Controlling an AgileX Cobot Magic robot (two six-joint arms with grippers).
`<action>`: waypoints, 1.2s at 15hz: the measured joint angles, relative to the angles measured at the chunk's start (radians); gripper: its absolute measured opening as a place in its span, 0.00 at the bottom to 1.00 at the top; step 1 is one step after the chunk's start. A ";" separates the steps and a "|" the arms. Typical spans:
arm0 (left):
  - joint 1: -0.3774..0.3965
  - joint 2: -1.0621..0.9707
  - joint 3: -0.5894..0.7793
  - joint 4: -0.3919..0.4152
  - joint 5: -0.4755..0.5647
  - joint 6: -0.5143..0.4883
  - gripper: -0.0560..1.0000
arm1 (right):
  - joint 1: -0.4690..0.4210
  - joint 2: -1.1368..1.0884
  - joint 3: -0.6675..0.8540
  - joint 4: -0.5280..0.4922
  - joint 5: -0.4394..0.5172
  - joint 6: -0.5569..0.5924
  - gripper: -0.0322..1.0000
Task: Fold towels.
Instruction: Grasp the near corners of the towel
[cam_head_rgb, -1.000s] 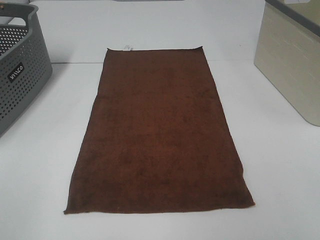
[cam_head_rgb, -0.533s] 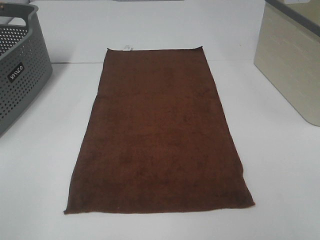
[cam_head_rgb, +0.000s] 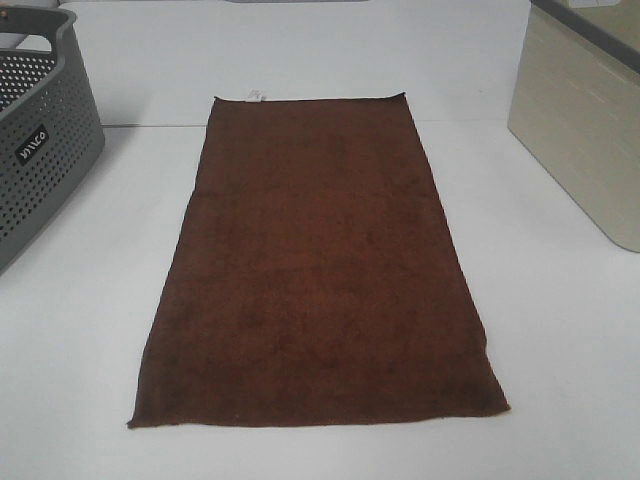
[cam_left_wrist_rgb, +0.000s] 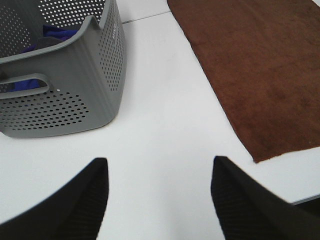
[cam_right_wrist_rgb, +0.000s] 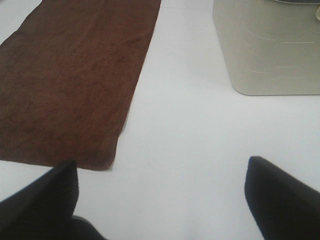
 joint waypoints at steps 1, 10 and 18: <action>0.000 0.000 0.000 0.000 0.000 0.000 0.61 | 0.000 0.000 0.000 0.000 0.000 0.000 0.85; 0.000 0.000 0.000 0.004 0.000 0.000 0.61 | 0.000 0.000 0.000 0.000 0.000 0.000 0.85; 0.000 0.106 0.013 -0.014 -0.291 -0.012 0.61 | 0.000 0.112 0.000 -0.041 -0.007 0.149 0.83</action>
